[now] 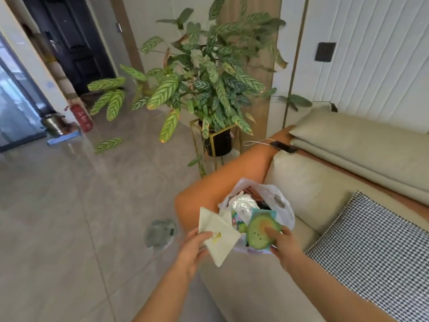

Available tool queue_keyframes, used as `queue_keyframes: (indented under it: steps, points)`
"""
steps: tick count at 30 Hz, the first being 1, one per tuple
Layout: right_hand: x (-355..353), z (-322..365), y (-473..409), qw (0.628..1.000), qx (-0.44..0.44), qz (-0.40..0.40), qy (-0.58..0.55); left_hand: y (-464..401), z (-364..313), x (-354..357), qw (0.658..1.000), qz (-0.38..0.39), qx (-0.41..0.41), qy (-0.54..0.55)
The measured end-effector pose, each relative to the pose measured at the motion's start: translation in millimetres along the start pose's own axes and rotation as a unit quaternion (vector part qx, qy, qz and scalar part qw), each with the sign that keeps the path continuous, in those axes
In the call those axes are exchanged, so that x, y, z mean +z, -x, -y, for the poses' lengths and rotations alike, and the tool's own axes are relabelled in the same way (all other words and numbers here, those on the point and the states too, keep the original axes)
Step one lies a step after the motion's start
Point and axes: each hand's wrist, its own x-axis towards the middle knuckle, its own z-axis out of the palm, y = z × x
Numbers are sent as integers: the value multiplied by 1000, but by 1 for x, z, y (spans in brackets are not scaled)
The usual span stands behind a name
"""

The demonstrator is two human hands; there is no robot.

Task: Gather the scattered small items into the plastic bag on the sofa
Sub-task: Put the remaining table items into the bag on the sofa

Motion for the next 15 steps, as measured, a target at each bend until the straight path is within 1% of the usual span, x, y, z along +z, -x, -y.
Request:
queue_keyframes:
  steps: [1,3,5,8,10,12,15]
  points:
    - [-5,0,-7,1000,-1,-26,-8,-9,0,7,1000,1,-6,-7]
    - [-13,1,-22,997,-4,-76,11,-26,0,20,1000,4,-14,-22]
    - [-22,6,-43,992,-14,-116,56,-47,0,33,999,3,-19,-43]
    - [-30,16,-82,978,-25,-148,146,-85,1,51,996,-10,-32,-79]
    - [-31,22,-112,967,-28,-145,208,-112,1,65,995,-18,-40,-89]
    - [-28,28,-140,951,-40,-120,282,-140,3,80,992,-24,-46,-112]
    - [-21,32,-179,904,-74,-66,415,-183,6,105,986,-45,-49,-153]
